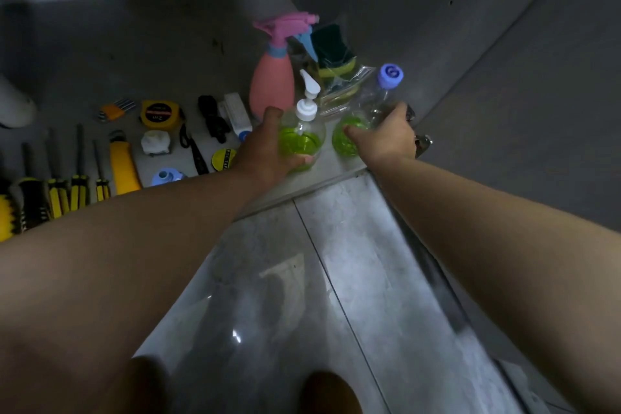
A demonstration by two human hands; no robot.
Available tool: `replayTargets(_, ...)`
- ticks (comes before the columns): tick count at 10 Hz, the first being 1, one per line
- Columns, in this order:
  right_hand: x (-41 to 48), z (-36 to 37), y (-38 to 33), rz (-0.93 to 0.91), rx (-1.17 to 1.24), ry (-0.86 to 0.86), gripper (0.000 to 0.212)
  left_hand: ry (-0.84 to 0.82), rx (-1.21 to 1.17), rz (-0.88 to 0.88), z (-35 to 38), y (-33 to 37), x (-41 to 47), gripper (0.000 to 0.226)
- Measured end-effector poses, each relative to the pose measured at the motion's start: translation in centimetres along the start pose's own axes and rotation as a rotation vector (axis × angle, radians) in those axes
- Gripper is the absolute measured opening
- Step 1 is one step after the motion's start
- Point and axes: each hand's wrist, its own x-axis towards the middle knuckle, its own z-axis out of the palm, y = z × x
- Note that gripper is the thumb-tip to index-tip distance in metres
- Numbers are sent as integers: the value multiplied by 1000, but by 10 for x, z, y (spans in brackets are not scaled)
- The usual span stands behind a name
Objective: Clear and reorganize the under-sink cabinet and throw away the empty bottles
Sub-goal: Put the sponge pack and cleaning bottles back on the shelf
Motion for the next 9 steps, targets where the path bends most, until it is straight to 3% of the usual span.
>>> replayTargets(2,1,9,-4,39,21,40,79,0,-22,-4,1,2,1,78)
replayTargets(4,-10,2,12,-36,159,29,72,25,-1,-22,4,7,1,82)
replayTargets(6,-41,-28,11,-59,170,-69,65,58,215,-60,-25,37,-27,96)
replayTargets(9,-146,-130,-64,-106,501,-568,38,-179,238,9,-107,133,-152,27)
